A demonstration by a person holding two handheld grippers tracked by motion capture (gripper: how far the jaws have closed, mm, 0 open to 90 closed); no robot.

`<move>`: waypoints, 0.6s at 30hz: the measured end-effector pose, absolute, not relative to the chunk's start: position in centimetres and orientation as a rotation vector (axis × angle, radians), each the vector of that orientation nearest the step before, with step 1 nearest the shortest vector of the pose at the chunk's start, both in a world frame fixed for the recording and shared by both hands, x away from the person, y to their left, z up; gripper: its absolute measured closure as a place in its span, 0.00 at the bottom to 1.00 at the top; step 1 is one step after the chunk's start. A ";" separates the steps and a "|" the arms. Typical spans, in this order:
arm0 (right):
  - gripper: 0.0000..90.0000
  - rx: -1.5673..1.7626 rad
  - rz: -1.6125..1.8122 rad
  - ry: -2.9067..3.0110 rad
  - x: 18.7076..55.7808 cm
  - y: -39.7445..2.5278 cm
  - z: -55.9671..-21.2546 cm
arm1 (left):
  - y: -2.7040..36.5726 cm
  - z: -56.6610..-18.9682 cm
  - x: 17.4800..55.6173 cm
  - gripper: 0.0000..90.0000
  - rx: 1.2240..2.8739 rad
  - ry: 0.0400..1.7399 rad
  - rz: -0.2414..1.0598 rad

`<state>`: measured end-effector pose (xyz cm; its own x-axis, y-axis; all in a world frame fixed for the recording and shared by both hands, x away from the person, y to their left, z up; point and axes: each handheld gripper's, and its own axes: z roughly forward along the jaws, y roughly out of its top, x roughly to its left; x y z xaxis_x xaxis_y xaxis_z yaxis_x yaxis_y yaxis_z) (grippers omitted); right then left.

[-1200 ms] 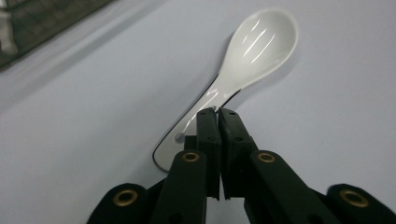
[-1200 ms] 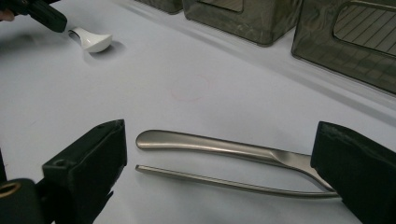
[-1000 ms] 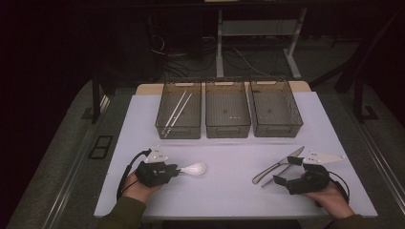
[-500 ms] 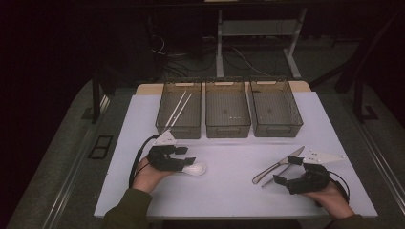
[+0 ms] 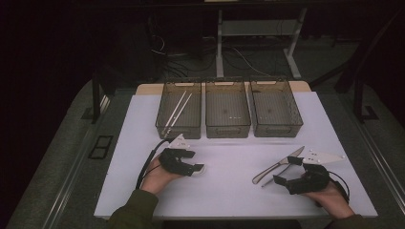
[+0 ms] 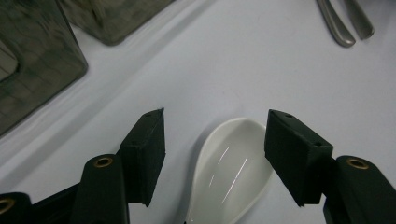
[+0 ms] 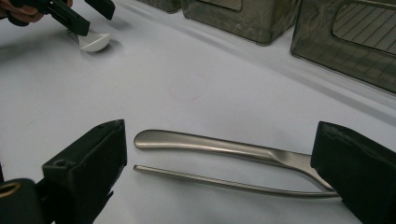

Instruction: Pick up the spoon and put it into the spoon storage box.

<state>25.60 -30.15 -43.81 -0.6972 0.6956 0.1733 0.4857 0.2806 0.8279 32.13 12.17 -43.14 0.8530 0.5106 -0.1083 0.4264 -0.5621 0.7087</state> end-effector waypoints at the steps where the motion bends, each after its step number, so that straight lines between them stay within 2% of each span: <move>1: 0.04 1.093 1.379 2.326 25.6 -30.2 -43.8 | 12.1 -43.2 32.1 0.41 2.257 0.678 0.140; 18: 0.04 1.100 1.382 2.326 25.5 -30.2 -43.8 | 11.6 -43.6 31.7 0.42 2.333 0.641 0.152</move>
<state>25.52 -30.17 -43.76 -0.6955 0.6963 0.1775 0.4889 0.2775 0.8270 31.74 11.59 -43.64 0.8705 0.4875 -0.0679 0.4050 -0.6310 0.6616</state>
